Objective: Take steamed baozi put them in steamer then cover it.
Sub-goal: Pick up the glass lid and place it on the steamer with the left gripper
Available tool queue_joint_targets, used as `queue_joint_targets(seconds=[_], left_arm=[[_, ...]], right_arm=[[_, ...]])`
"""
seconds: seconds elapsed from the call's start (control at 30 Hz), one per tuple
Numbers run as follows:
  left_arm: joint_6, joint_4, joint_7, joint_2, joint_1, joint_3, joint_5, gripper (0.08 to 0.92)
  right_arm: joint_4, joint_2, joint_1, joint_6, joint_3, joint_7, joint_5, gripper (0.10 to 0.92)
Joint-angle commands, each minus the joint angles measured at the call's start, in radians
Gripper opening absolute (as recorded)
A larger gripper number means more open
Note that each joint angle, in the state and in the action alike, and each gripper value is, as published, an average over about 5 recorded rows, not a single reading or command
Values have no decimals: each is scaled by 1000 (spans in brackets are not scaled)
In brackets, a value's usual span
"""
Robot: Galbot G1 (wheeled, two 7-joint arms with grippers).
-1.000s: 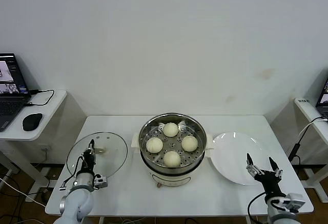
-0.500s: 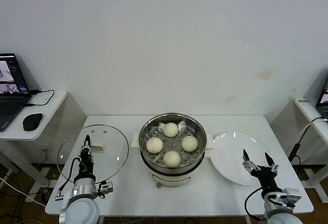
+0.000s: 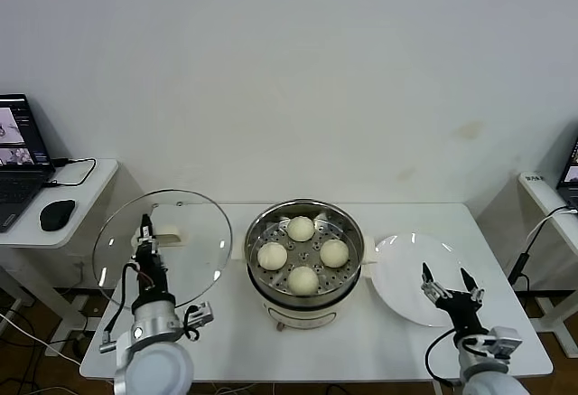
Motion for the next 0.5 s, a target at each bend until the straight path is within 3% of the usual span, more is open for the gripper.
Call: queue_joint_targets(seconds=[0.03,0.5], left_arm=[[40,42,38,-65,-80,162,44,147],[49,178,119,-149,-241,328,61,147]], right_arm=[[5,40,0,-17,10,0,-38,823],[-5,82,-31,-2,42,-5,-72,823]])
